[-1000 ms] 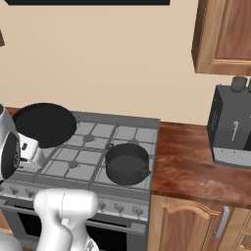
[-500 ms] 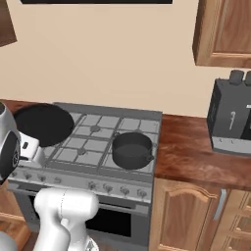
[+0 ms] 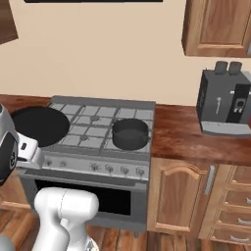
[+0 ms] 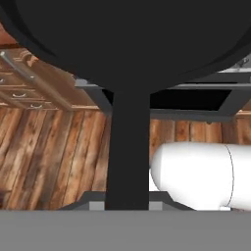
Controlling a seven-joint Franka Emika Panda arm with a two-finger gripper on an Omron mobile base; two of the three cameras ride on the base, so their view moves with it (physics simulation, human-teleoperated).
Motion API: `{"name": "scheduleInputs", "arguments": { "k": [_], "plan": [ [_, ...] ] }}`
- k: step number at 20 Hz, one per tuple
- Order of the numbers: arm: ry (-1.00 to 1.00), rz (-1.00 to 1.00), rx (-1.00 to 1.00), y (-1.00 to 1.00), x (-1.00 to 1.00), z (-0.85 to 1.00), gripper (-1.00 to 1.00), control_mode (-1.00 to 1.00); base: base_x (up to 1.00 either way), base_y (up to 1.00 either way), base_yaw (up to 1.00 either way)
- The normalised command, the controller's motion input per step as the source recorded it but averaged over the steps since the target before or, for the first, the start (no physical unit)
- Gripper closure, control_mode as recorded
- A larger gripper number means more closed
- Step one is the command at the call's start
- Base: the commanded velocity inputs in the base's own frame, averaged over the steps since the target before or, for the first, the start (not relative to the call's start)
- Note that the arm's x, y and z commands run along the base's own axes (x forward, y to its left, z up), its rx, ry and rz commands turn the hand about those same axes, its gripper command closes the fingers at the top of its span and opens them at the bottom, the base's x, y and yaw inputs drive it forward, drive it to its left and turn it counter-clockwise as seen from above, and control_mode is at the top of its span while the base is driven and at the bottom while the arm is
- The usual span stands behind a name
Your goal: Move the pot and pan from the stove into the sink.
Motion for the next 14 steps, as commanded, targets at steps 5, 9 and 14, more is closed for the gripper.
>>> {"name": "scheduleInputs", "arguments": {
  "k": [5, 9, 14],
  "plan": [
    [0.00, 0.00, 0.00, 0.00, 0.00, 0.00, 1.00, 1.00, 0.02, -0.03, -0.43],
    [0.00, 0.00, 0.00, 0.00, 0.00, 0.00, 1.00, 1.00, 0.07, -0.02, -0.47],
    [0.00, 0.00, 0.00, 0.00, 0.00, 0.00, 1.00, 1.00, 0.06, -0.04, -0.48]
  ]
}}
